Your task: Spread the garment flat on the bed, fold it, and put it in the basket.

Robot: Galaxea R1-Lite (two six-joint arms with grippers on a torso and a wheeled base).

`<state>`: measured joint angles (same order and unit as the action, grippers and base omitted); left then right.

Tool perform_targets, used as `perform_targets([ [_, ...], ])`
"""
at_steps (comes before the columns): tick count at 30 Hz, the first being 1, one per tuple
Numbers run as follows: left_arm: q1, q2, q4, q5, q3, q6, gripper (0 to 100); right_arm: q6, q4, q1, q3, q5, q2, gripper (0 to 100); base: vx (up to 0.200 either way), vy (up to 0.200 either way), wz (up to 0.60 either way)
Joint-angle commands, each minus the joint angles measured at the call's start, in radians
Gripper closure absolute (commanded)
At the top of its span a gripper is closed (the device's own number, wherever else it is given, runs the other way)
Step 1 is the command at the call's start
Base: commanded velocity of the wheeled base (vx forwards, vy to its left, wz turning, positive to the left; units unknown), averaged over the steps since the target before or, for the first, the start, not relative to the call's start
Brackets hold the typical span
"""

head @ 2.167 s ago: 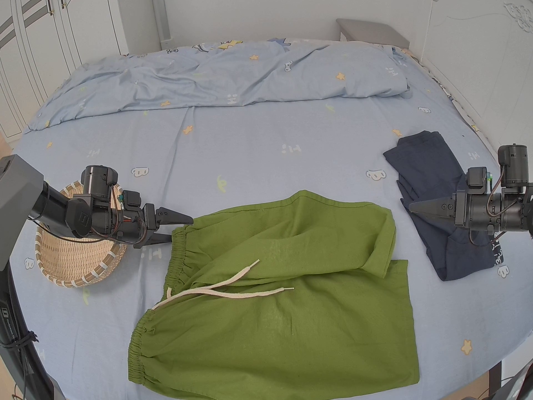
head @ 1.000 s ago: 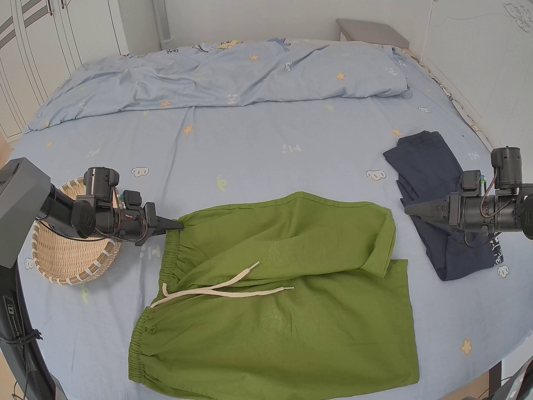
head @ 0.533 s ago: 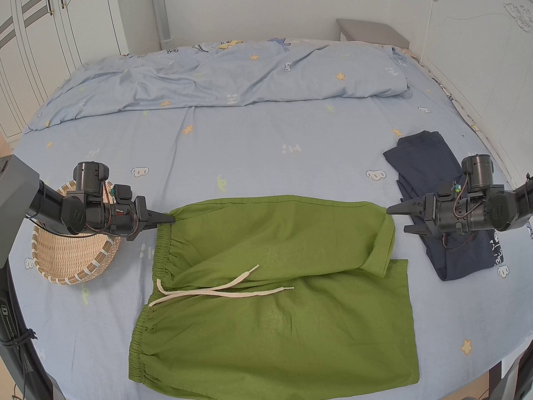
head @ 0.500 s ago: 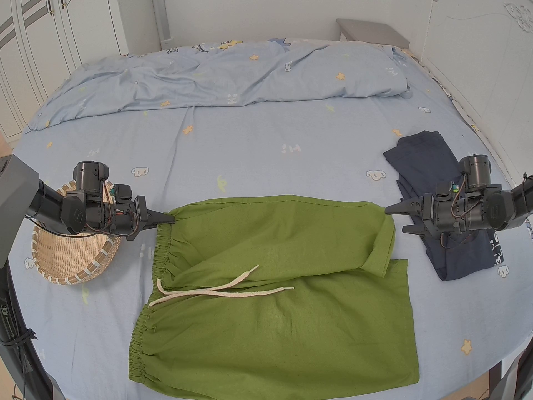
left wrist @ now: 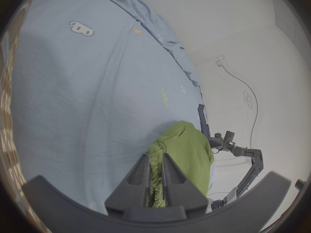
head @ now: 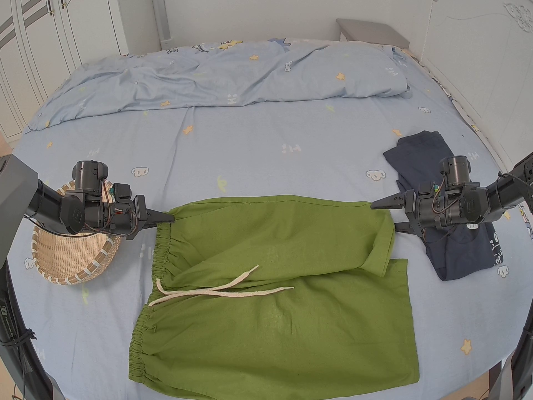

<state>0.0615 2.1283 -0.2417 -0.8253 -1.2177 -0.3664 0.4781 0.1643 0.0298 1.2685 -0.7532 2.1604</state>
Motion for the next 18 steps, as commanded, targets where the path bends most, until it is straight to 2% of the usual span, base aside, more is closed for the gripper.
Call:
perform_targets([
  [1, 0.001, -0.001, -0.001, 0.000, 0.000, 0.000, 100, 0.014, 0.000, -0.001, 0.029, -0.009, 0.036, 0, 0.000, 0.000, 0.00],
  [9, 0.004, -0.002, -0.001, 0.000, 0.000, 0.001, 100, 0.050, 0.012, -0.007, 0.049, -0.009, 0.039, 0, 0.000, 0.000, 0.00],
  [10, 0.003, -0.002, -0.001, 0.000, 0.000, 0.001, 100, 0.051, 0.012, -0.008, 0.054, -0.008, 0.045, 100, 0.000, 0.000, 0.00],
  [18, 0.004, -0.002, -0.001, 0.000, 0.000, 0.001, 100, 0.051, 0.012, -0.018, 0.055, -0.009, 0.058, 100, 0.000, 0.000, 0.00],
])
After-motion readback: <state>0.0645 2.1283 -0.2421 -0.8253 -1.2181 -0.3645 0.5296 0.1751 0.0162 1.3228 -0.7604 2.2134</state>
